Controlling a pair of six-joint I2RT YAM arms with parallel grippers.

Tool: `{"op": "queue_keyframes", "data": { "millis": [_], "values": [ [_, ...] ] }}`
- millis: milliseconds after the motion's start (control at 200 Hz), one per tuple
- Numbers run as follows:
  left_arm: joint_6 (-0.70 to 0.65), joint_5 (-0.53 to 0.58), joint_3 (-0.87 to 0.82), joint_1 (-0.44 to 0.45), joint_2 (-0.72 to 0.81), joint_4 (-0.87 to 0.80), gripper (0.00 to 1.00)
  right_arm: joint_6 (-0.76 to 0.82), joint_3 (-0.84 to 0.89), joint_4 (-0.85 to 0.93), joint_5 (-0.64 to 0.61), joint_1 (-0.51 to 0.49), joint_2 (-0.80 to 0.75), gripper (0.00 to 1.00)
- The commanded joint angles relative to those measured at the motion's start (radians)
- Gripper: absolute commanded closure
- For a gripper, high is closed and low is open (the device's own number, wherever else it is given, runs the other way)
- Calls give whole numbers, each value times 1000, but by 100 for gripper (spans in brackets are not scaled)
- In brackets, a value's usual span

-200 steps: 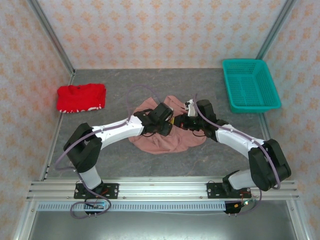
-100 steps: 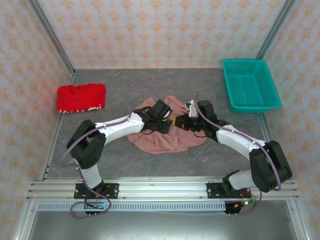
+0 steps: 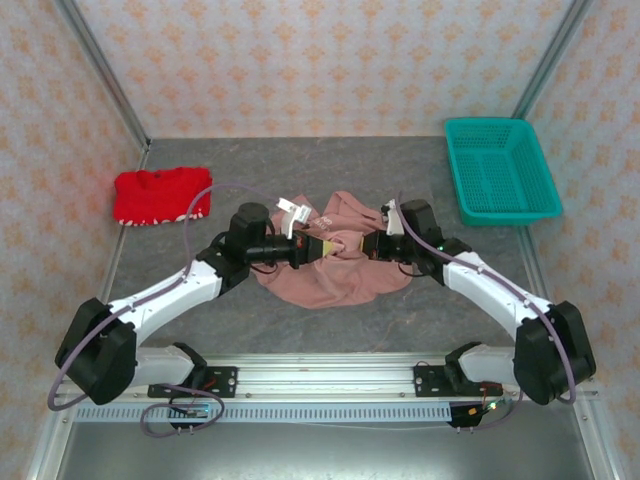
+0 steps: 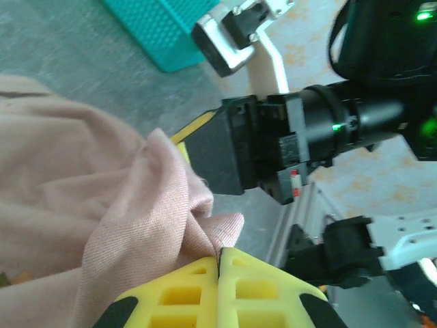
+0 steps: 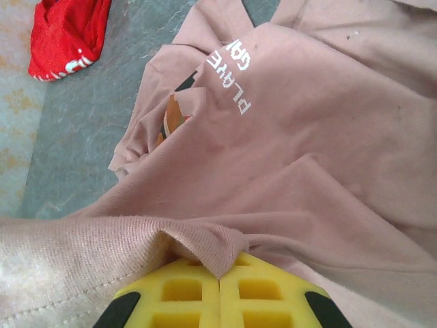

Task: Fold the inside-out t-shirt
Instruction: Adjust the T-shirt at the center of the table.

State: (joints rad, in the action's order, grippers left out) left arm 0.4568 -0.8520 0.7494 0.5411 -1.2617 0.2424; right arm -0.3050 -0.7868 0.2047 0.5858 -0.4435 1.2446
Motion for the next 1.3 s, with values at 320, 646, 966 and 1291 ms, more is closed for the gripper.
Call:
{"op": "queue_keyframes", "data": {
  "millis": [320,646,966,1291],
  "values": [
    [-64,-151,39,-20,143,-138,100,123,-208,287,-23,31,-56,100],
    [87,-105,49,-20,166,-2,100,291,-191,350,-225,-123,-53,68],
    [27,-70,101,-20,152,-157,100,480,73,-77,-205,-229,-361,53],
    [13,-79,110,-21,142,-181,100,570,21,-151,-150,-235,-253,51]
  ]
}}
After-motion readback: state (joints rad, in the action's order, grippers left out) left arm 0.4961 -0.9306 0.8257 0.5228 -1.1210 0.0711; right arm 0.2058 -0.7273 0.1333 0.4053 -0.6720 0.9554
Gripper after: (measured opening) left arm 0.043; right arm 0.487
